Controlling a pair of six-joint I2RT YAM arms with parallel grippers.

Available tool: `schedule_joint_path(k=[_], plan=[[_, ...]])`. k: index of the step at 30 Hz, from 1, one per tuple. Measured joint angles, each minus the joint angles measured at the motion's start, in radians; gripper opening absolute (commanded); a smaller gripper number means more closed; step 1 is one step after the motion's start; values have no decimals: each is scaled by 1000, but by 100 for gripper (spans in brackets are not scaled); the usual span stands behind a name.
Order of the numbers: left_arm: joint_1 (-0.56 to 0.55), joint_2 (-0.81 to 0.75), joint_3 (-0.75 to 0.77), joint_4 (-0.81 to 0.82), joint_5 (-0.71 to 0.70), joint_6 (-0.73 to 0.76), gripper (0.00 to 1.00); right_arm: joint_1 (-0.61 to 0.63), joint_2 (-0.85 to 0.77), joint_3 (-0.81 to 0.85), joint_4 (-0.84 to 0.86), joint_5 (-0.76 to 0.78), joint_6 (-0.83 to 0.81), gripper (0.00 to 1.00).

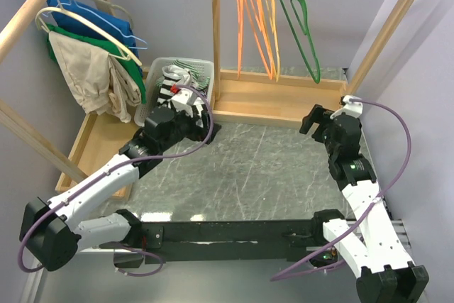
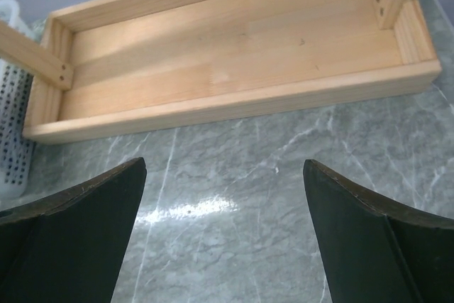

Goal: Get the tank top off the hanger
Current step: Reset both arms

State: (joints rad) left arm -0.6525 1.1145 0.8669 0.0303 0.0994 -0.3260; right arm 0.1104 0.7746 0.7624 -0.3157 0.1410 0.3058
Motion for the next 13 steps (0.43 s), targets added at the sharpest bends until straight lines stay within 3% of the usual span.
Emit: schedule_joint_path(k=[13], plan=[[10, -201, -136, 72, -199, 18, 96, 0, -109, -188, 124, 192, 18, 100]])
